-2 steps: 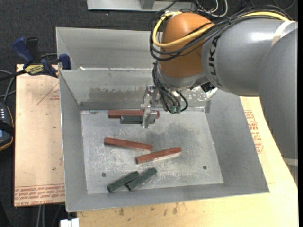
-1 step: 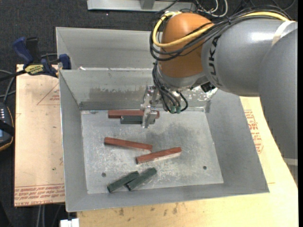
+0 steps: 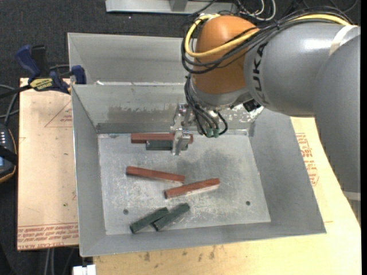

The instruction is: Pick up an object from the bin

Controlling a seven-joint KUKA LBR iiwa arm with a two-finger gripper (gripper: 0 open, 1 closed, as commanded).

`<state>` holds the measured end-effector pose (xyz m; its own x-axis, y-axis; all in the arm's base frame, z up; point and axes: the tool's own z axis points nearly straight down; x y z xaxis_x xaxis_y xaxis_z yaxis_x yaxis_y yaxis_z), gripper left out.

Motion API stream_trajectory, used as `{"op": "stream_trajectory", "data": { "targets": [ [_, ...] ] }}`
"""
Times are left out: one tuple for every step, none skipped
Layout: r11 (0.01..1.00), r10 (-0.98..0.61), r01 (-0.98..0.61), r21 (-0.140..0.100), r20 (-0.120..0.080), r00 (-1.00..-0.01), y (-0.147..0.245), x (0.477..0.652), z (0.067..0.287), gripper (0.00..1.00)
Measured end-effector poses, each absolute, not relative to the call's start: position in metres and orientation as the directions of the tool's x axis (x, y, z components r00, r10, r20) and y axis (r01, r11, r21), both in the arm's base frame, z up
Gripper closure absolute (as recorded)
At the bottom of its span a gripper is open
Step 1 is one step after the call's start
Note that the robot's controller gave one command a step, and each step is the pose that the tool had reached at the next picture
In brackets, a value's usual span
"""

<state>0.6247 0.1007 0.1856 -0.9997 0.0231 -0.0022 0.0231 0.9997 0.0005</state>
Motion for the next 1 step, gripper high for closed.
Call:
{"op": "stream_trajectory", "data": {
  "targets": [
    [1.0, 0.012, 0.012, 0.0, -0.002, -1.0, 0.0988, 0.6189, 0.2456, 1.0]
  ]
}}
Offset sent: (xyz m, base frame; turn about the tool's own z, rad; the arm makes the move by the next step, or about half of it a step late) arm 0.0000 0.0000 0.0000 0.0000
